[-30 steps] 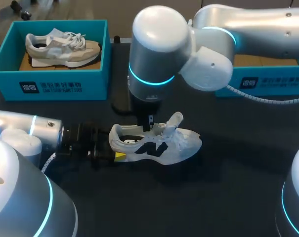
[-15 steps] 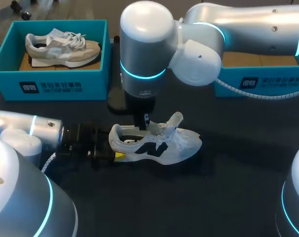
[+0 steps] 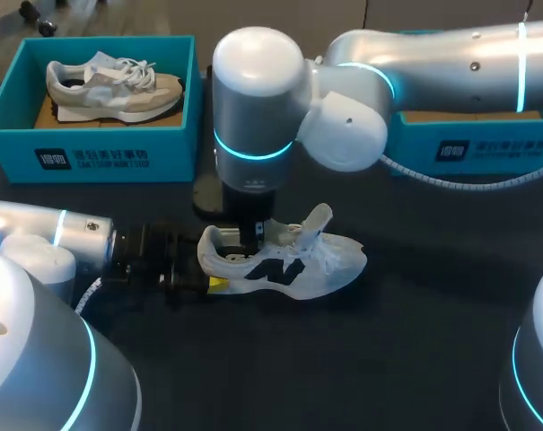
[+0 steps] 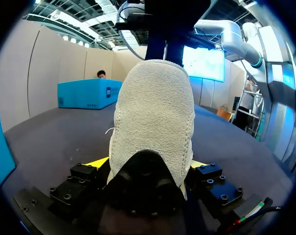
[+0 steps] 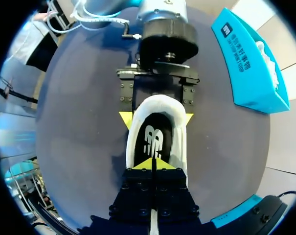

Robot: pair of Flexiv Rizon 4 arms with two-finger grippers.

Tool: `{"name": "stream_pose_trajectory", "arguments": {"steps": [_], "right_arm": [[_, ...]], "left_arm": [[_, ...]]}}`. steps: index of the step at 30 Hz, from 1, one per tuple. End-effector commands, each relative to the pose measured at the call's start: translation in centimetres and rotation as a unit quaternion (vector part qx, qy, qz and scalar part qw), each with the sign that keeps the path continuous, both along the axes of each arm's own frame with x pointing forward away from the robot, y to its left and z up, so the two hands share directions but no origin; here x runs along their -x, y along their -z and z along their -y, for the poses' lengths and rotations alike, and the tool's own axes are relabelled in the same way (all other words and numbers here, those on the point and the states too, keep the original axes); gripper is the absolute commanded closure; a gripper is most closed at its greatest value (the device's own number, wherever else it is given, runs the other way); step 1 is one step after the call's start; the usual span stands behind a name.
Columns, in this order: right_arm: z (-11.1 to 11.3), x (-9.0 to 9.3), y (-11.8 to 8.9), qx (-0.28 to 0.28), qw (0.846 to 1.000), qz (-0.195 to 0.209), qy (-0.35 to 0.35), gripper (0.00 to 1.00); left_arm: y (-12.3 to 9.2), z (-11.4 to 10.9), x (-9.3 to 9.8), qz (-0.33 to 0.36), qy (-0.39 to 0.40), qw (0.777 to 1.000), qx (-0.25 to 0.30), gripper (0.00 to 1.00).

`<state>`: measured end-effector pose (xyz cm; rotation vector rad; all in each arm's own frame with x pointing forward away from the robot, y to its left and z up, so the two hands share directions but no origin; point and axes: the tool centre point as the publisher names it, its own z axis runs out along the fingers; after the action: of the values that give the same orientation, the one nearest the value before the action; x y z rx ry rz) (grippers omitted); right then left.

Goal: Take the shoe out of the shoebox, open the shoe tongue, remove and reinsert the insole, then place the shoe into the shoebox

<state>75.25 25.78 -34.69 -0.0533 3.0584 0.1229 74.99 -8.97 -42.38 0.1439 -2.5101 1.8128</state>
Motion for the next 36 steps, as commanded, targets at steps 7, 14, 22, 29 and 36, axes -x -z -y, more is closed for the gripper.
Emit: {"name": "stream_pose_trajectory", "arguments": {"steps": [7,14,22,29,36], "right_arm": [[0.8,-0.6,1.9,0.03,0.999,-0.025,0.021,1.0],[2.0,-0.3,1.5,0.042,0.998,-0.028,0.044,1.0],[2.7,2.0,1.9,0.045,0.996,-0.047,0.06,1.0],[3.3,1.3,2.3,0.041,0.995,-0.034,0.08,1.0],[2.8,-0.2,3.1,0.041,0.996,-0.027,0.078,1.0]], "left_arm": [[0.1,0.0,0.1,0.0,-0.001,1.0,0.0,1.0],[0.1,0.0,0.1,0.0,-0.001,1.0,0.0,1.0],[0.1,0.0,0.1,0.0,-0.001,1.0,0.0,1.0],[0.1,0.0,0.1,0.0,-0.001,1.0,0.0,1.0],[0.1,0.0,0.1,0.0,-0.001,1.0,0.0,1.0]]}}
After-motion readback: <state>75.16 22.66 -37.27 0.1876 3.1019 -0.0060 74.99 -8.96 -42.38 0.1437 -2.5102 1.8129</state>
